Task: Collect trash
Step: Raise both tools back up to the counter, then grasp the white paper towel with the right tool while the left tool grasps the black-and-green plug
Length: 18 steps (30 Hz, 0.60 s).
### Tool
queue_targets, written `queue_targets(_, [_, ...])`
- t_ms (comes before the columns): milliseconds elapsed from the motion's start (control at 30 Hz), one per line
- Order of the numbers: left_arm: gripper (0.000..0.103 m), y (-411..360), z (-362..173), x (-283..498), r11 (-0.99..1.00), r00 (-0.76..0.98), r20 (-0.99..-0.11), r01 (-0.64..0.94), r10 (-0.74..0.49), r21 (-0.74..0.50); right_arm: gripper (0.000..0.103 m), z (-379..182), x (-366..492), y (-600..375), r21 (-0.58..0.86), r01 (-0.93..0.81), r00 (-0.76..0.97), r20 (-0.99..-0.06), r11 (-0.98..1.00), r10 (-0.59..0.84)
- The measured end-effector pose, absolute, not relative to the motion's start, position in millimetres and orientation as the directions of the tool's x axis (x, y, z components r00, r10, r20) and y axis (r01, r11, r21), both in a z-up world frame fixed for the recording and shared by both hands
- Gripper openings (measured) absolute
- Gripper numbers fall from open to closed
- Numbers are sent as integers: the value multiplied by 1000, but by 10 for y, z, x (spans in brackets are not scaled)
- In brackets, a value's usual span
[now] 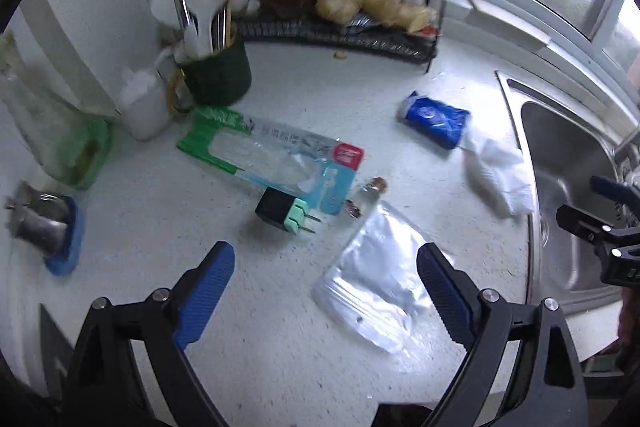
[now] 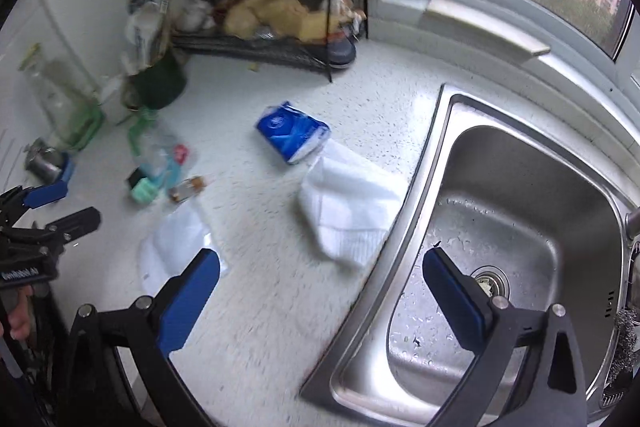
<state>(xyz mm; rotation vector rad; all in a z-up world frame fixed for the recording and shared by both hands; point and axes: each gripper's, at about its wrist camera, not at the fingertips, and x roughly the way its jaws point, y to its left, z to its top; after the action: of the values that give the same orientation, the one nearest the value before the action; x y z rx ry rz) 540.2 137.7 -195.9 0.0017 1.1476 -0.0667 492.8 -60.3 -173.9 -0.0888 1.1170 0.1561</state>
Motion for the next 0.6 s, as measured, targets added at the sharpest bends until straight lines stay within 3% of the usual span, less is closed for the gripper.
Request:
queue_targets(67, [91,1477,-2071,5516,995,376,-922,58,-97,-81,102,-1826,5044,-594,-5,-161,413,-909,987,62])
queue_targets(267, [91,1613,-2395,5787,992,321,-942,111,-98,-65,102,-2005,5338,-556,-24,-151,383,-923,988,36])
queue_targets(400, [91,1612,-2598,5944,984,298,-954,176,-41,13,102,-2130,5505,-536,-41,-160,363,-932,986,20])
queue_targets(467, [91,1601,-2666,5990,976,304,-953,209,-8,59,95,-2198,5591,-537,-46,-163,351,-936,986,14])
queue_targets(600, [91,1665,-2748,6084,973,294,-955,227,-37,32,93,-2329,5709,-564,-32,-153,305,-952,988,17])
